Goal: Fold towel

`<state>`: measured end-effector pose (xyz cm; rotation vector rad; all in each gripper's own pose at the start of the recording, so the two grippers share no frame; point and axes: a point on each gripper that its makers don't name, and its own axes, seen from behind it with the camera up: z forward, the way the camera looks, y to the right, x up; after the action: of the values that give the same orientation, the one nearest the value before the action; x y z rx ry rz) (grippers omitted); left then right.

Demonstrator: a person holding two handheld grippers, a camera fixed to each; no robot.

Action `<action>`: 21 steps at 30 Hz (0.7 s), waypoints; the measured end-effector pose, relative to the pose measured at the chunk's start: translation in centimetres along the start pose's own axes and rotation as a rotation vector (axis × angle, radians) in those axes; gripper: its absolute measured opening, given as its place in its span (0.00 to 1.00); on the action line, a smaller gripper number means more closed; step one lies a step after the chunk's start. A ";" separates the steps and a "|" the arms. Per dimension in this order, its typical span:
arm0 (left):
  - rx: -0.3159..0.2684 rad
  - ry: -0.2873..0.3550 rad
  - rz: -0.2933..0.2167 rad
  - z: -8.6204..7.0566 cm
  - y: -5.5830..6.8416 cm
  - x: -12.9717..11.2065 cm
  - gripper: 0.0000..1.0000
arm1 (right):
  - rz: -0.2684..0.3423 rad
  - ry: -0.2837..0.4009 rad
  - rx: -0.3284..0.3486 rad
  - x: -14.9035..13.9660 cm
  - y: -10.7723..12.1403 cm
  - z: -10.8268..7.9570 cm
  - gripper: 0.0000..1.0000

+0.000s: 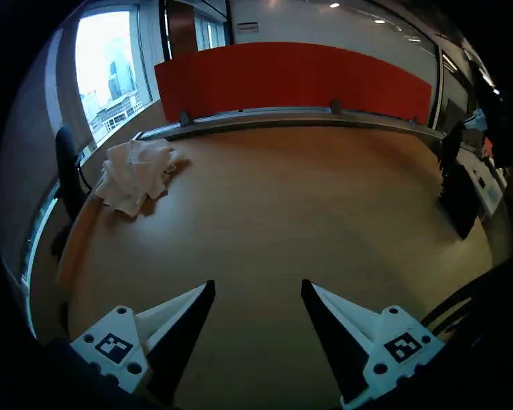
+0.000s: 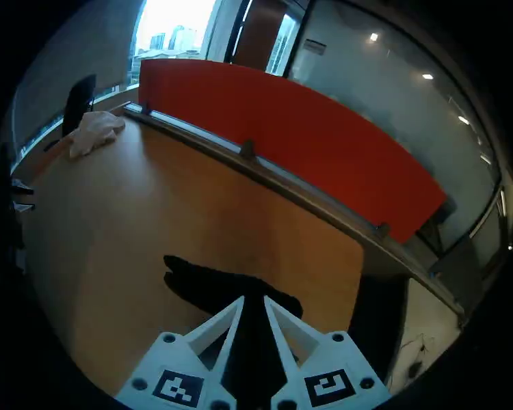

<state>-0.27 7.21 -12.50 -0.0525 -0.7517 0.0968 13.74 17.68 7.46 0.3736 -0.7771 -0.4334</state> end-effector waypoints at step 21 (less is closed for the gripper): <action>-0.024 -0.017 0.023 0.0 2.1 -0.3 0.93 | 0.107 -0.076 -0.056 -11.0 1.1 -4.0 0.04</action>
<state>-0.64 9.25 -12.83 -0.0833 -0.7689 0.1102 10.02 24.79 -1.09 0.2634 -0.8529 -0.3695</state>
